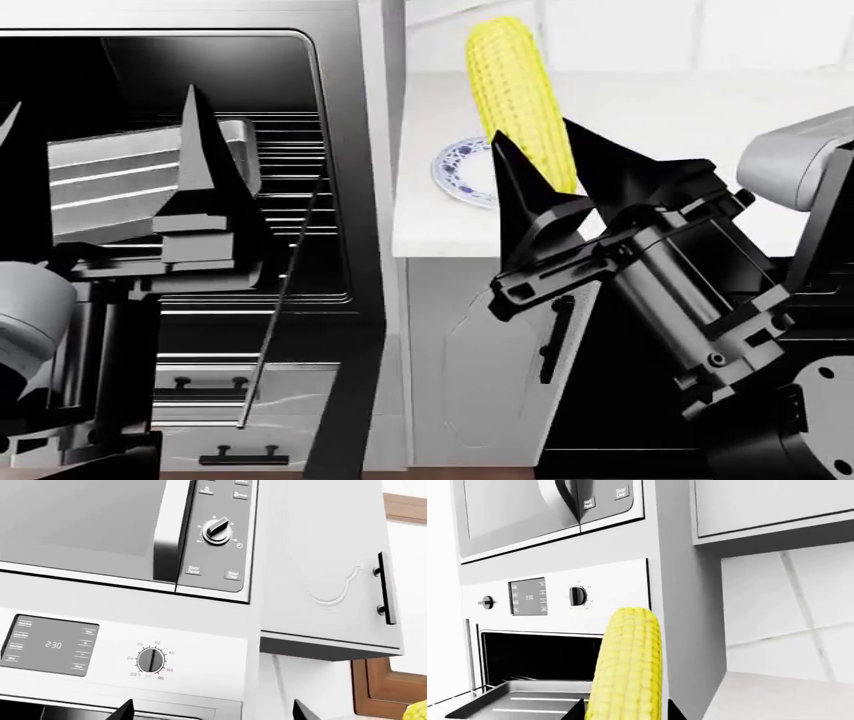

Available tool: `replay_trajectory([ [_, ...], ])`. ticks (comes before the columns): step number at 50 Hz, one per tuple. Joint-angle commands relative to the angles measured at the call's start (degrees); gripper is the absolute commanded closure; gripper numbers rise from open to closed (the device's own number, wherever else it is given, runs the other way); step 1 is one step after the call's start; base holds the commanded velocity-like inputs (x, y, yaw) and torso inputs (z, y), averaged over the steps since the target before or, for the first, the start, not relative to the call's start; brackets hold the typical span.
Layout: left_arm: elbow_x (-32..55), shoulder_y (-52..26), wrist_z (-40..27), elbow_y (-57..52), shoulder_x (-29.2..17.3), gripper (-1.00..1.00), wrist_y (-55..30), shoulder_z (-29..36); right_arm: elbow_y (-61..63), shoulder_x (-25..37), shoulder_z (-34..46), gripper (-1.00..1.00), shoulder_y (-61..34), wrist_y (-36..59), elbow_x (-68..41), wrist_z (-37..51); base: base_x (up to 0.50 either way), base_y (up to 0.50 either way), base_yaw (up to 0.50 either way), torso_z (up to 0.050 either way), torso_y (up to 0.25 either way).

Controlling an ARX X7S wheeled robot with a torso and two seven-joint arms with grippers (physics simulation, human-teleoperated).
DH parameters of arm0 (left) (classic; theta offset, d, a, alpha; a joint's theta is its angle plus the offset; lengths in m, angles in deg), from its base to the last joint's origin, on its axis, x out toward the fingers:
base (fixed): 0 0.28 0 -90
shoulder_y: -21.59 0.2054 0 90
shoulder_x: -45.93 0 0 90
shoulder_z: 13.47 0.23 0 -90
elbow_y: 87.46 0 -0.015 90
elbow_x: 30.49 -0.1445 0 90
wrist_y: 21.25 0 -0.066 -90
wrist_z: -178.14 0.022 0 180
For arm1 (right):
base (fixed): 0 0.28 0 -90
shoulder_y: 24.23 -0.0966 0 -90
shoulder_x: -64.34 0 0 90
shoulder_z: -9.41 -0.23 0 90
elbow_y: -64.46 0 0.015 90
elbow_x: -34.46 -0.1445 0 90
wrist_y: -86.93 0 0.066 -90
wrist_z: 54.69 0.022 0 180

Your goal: Pick the corn from the top rack in the oven and place it on the plate on the counter.

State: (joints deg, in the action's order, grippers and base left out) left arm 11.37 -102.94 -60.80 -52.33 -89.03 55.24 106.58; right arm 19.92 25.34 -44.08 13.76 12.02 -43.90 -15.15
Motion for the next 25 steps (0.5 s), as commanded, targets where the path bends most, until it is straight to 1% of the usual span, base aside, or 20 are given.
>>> replay_trajectory([
  [1,-0.18,0.08,-0.12,0.03,0.01,-1.00,0.22,0.32,0.57,0.06,-0.46,1.00,0.23,0.24,1.29,-0.30,0.00,-0.50,0.00,0.000,0.000],
  [25,0.33,-0.92,-0.38,-0.02,-0.12,-1.00,-0.03,0.68,0.72,-0.17,-0.39,1.00,0.17,0.34,1.07,-0.51,0.00,-0.50,0.00,0.000,0.000],
])
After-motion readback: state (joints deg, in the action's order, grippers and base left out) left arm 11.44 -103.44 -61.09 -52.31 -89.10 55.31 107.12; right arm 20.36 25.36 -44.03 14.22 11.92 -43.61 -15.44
